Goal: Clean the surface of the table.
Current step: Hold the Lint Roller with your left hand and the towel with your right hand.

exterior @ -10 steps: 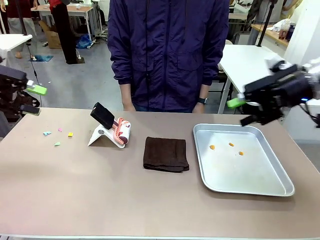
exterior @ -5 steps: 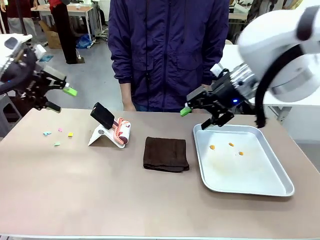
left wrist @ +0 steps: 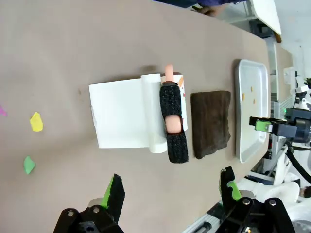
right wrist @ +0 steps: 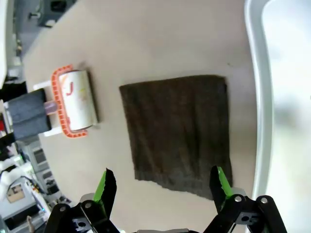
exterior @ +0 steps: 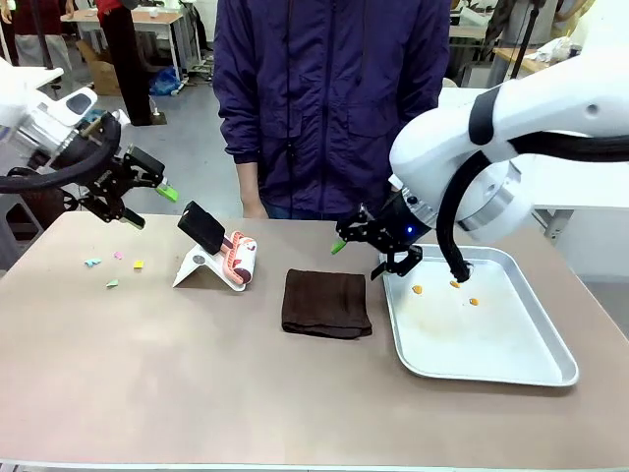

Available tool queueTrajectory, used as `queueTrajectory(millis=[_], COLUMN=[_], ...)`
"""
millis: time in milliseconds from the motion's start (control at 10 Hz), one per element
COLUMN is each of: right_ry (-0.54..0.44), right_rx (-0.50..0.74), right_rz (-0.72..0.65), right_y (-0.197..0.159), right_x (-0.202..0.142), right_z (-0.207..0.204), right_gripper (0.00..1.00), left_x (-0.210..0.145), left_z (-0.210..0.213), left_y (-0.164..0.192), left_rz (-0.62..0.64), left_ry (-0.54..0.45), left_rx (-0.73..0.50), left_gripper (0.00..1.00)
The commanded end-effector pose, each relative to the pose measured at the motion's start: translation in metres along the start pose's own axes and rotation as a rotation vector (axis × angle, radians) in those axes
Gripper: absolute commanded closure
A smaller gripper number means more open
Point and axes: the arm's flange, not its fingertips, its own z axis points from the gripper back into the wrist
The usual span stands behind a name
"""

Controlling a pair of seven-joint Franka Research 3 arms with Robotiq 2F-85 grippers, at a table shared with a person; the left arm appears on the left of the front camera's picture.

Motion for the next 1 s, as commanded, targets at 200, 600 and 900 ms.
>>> queueTrajectory(millis=[200, 600, 900], right_ry=[0.013, 0.031, 0.031], right_rx=[-0.011, -0.102, -0.173], right_rz=[0.002, -0.004, 0.023], right_y=[-0.004, 0.002, 0.016], right_x=[0.004, 0.006, 0.01], right_z=[-0.006, -0.009, -0.038], right_gripper=[0.0, 0.0, 0.0], left_x=[0.002, 0.004, 0.015], left_z=[-0.006, -0.009, -0.021], left_y=[0.001, 0.002, -0.009], left_rz=[-0.001, -0.005, 0.008], left_ry=[0.011, 0.027, 0.009], left_rx=[0.0, 0.007, 0.013], left_gripper=[0.0, 0.0, 0.0])
